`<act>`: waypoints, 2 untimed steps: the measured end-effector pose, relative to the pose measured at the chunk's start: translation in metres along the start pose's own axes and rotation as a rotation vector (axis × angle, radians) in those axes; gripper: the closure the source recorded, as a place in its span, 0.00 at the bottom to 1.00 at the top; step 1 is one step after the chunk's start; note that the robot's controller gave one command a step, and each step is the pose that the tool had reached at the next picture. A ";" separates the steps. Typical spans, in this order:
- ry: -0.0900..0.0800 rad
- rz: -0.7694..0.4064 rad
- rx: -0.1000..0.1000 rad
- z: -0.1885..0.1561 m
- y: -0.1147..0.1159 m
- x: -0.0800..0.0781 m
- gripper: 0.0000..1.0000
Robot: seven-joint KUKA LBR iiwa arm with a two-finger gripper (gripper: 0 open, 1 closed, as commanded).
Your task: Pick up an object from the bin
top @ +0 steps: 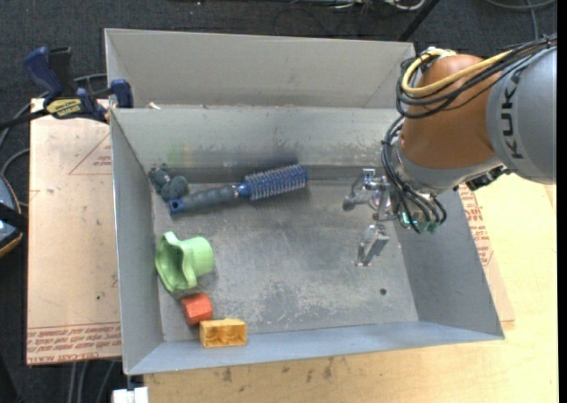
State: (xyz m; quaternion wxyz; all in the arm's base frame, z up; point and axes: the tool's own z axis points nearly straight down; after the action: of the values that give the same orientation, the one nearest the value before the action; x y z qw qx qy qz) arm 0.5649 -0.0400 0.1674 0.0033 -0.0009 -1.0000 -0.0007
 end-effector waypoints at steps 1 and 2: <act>-0.011 -0.233 0.002 -0.035 0.002 -0.002 0.00; -0.009 -0.139 0.000 0.018 0.007 -0.051 0.00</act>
Offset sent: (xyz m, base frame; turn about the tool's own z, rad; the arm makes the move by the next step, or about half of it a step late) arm 0.0015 0.0009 0.0347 -0.2350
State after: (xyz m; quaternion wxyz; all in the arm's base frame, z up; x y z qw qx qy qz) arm 0.6160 -0.0335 0.1486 -0.0012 0.0683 -0.9977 -0.0008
